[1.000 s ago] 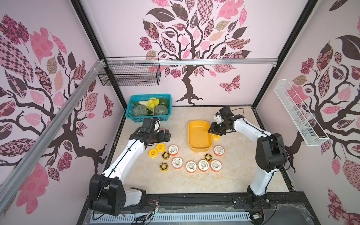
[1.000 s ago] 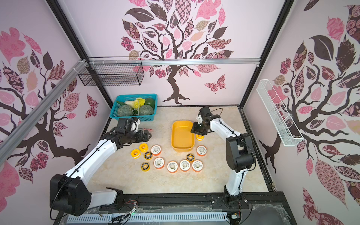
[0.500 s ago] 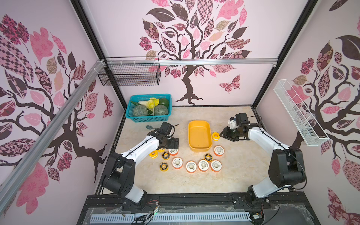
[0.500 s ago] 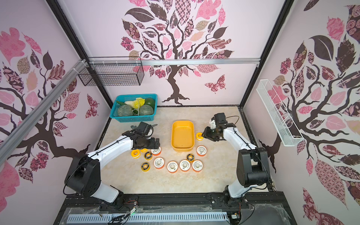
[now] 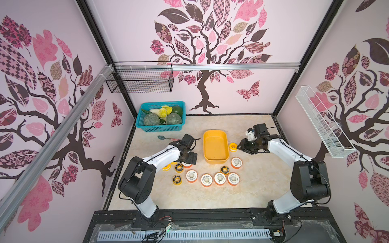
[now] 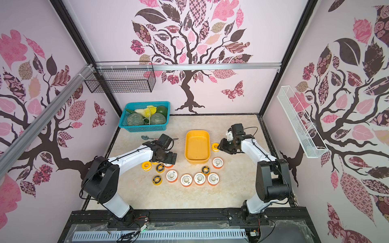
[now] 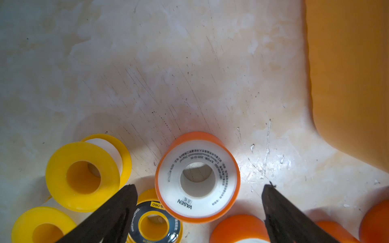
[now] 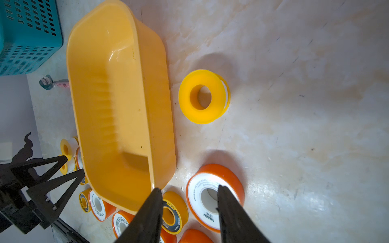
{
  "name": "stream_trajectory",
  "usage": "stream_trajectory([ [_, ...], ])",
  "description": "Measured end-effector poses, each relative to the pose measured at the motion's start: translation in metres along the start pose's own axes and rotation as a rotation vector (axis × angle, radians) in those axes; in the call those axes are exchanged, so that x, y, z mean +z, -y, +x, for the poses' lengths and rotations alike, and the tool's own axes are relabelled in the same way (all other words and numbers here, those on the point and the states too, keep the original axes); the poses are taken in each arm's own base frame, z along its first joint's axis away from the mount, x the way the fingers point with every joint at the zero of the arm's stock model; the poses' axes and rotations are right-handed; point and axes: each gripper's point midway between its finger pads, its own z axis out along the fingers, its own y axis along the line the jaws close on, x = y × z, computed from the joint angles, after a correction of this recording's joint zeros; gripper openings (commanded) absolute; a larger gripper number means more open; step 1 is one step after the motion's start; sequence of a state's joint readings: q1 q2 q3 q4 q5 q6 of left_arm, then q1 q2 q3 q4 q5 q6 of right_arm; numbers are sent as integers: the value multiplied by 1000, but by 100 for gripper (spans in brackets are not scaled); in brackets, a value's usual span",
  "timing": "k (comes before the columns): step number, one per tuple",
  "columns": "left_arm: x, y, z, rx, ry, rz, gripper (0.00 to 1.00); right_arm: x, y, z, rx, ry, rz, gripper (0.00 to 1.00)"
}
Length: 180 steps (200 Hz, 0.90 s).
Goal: Put the sealing tape into the storage box
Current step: Pick up the sealing tape at the center of the board.
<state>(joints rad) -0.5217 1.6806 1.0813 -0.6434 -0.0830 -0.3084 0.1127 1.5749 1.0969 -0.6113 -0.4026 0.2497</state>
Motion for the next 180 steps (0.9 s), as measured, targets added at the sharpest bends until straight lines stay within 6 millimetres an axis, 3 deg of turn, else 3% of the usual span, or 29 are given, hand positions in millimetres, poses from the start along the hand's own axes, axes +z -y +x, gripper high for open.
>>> stream_trajectory([
  [130,25,-5,3,-4,-27,-47,92,0,-4,1,-1,-5,-23,49],
  [180,26,-5,3,-8,-28,-44,80,0,-5,-1,-4,0,-26,49],
])
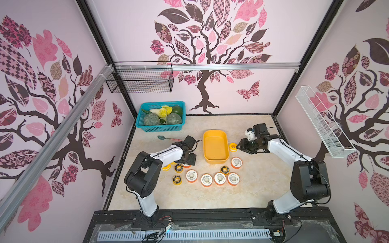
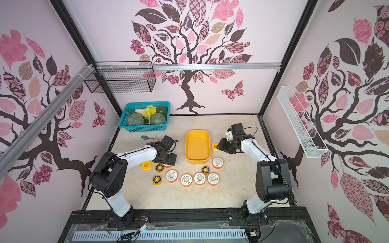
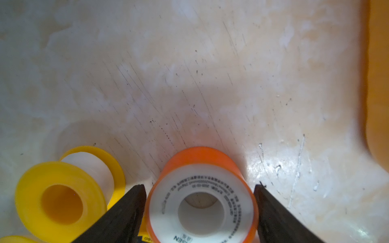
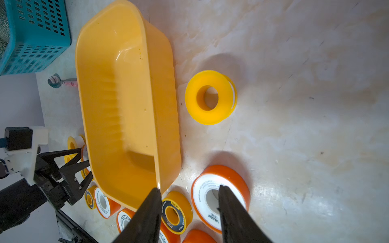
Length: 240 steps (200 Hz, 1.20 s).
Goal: Put the sealing tape into the storage box
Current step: Pick up the sealing tape at the center of the board.
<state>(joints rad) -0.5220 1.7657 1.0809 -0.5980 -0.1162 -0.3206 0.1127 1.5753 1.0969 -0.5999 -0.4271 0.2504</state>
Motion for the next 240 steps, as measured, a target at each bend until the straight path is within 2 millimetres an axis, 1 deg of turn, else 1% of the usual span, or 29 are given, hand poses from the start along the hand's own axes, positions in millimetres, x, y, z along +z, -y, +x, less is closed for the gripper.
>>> stream_trajectory([
  [10,1,0,1,4,-4,1,78,0,0,0,0,0,0,49],
  [35,3,1,2,3,-10,2,77,0,0,0,0,0,0,49],
  [81,3,0,1,2,-8,-1,71,1,-2,1,0,-6,-14,49],
  [126,0,-1,3,3,-13,-3,70,0,-5,2,-1,-13,-32,49],
  [151,-6,-1,0,4,-10,-2,70,1,-7,3,0,-18,-41,49],
  [170,-19,1,-11,3,12,5,70,3,-8,4,2,-29,-52,49],
  [213,-56,11,-53,10,115,38,70,10,-11,9,7,-60,-83,46],
  [240,-79,17,-77,23,172,59,70,11,-17,10,-6,-69,-108,38],
])
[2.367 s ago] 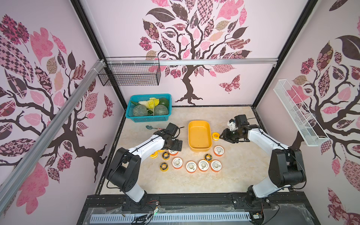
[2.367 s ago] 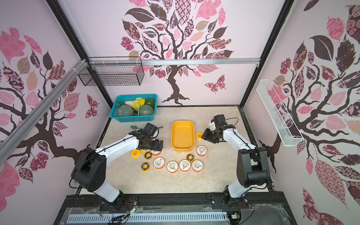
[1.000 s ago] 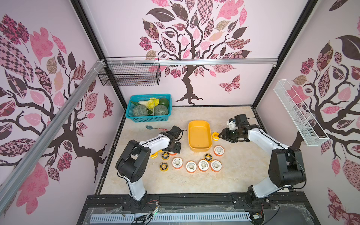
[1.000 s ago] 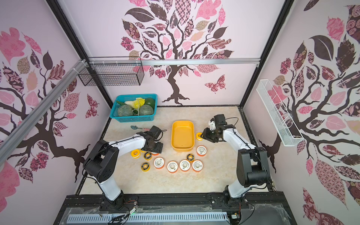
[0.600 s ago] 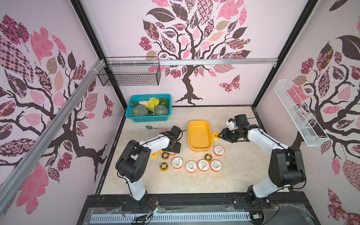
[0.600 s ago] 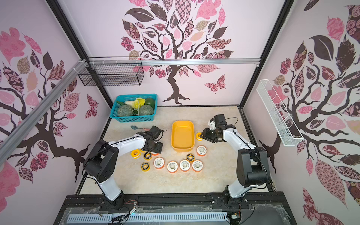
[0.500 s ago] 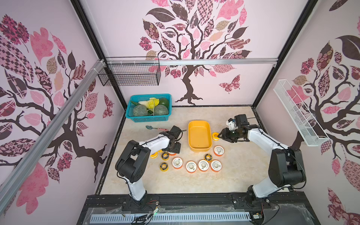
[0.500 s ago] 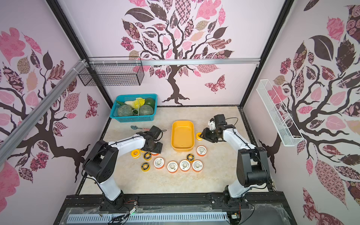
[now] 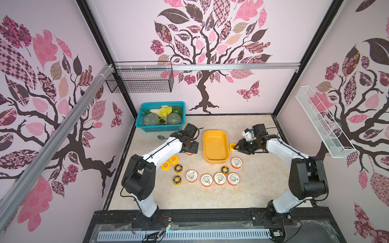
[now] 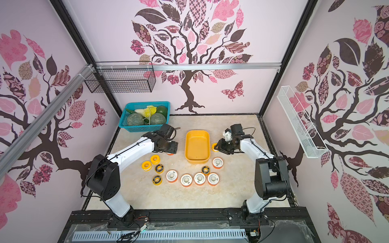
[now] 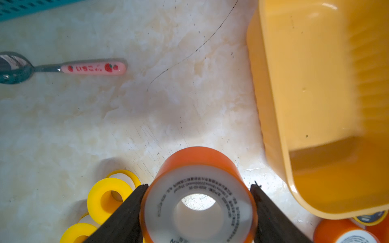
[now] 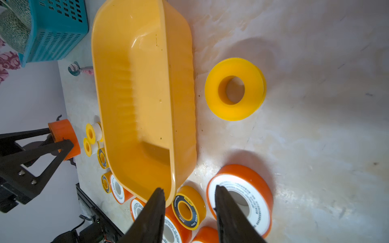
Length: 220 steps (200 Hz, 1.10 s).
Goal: Put the sealing tape into the storage box
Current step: Pick up the sealing tape at the center of the board, then move the storage box to the center of the board.
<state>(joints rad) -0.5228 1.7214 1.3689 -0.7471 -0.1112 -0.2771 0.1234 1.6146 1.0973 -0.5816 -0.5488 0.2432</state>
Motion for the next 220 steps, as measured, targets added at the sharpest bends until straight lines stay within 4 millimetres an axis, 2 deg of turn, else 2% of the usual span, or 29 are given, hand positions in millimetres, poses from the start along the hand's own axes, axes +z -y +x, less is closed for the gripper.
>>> stream_trajectory([
  [39,-15,14,-38,22,60,38,70,17,-2,-1,-4,-41,-6,33],
  [72,-13,25,-54,44,65,62,70,32,-12,-22,-31,-44,-14,30],
  [117,-9,34,-65,66,49,88,70,51,-21,-37,-65,-57,-15,26],
  [181,-6,48,-79,80,53,122,70,63,-24,-29,-58,-94,-4,16],
  [220,1,60,-79,98,39,135,70,68,-29,-25,-54,-99,-11,13],
])
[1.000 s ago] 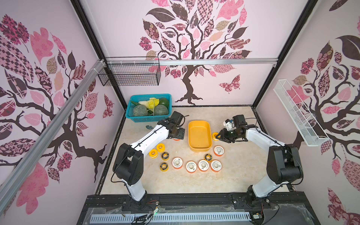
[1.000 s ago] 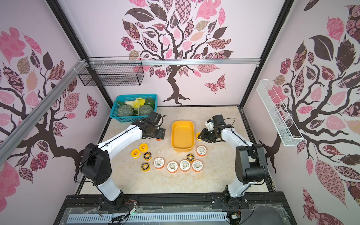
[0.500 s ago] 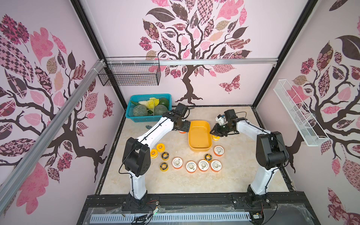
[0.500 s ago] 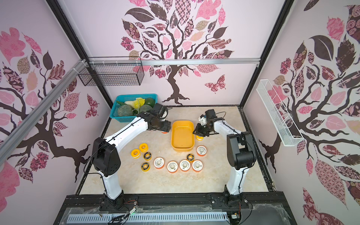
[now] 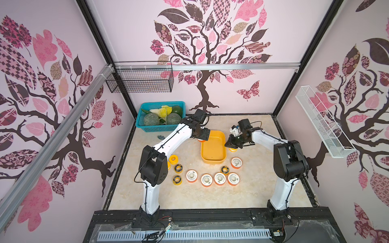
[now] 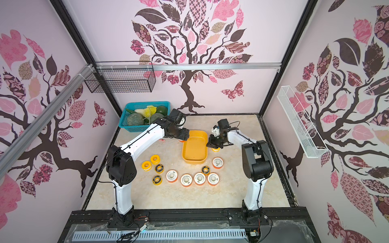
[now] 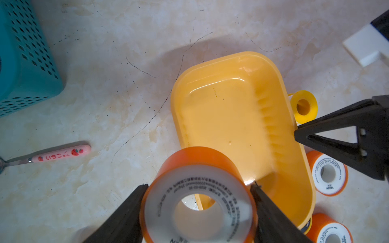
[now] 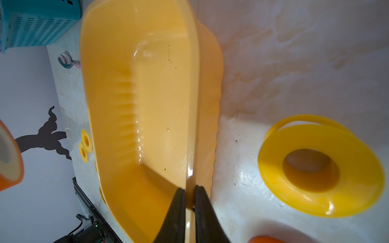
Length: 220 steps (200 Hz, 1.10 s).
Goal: Put the sealing tape into the storage box
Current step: Move the storage box to the center of the board.
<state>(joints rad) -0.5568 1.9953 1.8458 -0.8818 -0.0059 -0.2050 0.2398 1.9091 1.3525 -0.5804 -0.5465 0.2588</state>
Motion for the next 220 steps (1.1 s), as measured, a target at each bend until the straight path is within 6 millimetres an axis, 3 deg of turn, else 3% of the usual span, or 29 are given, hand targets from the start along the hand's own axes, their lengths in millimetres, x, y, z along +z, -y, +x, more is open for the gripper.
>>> stream_trajectory([
  [67,19,24,0,36,-32,36,70,2,-3,1,0,1,-15,13],
  [124,49,43,-11,52,-38,64,70,3,-6,2,-3,-5,-20,16],
  [165,74,44,-10,47,-60,61,71,5,-7,6,-4,-13,-20,16],
  [220,92,47,-16,44,-58,63,70,5,-7,6,13,-12,-18,33],
])
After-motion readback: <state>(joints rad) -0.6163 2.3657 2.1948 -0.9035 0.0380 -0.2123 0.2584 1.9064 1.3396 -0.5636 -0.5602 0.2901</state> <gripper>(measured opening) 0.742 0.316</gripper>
